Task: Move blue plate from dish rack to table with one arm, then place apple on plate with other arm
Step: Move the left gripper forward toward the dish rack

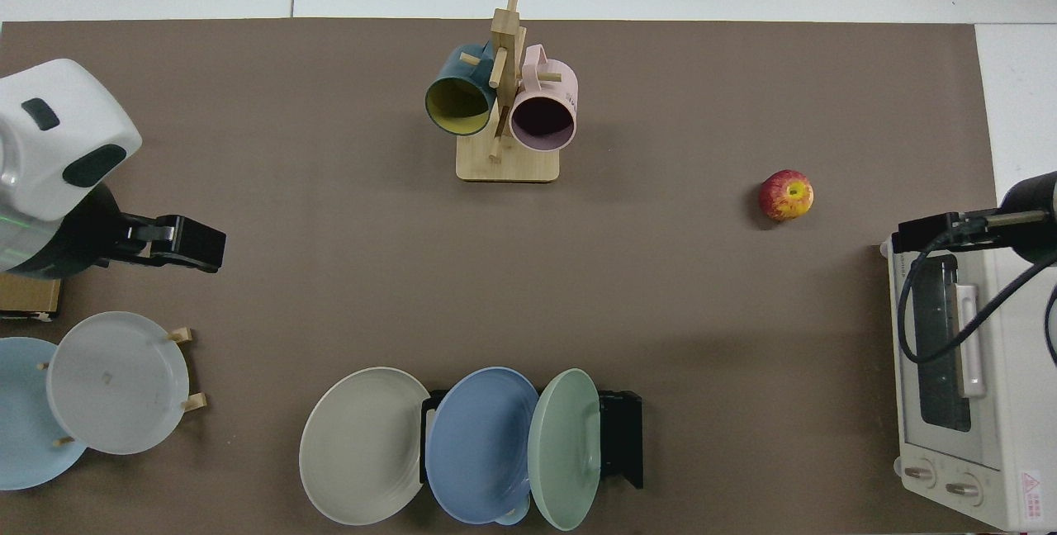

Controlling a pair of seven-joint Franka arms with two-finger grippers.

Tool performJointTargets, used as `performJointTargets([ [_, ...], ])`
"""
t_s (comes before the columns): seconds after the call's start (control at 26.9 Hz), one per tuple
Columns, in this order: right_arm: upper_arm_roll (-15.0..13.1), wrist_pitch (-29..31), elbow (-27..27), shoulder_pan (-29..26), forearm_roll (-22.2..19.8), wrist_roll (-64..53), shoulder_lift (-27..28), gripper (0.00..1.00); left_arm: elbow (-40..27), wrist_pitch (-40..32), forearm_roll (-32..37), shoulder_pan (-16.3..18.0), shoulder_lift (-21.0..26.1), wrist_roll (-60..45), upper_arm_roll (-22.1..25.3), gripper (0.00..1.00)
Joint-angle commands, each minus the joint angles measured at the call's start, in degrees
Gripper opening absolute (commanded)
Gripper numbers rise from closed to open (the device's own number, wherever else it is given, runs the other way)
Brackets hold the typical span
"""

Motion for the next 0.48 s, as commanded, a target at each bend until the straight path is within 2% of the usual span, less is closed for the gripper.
performJointTargets([
  [0.0, 0.15, 0.24, -0.15, -0.16, 0.40, 0.82, -0.41, 1.00, -0.36, 0.55, -0.02, 0.22, -0.24, 0.98, -0.03, 1.00],
  [0.45, 0.23, 0.24, -0.15, -0.16, 0.40, 0.82, -0.41, 1.00, -0.19, 0.55, -0.02, 0.22, -0.24, -0.07, -0.38, 1.00],
])
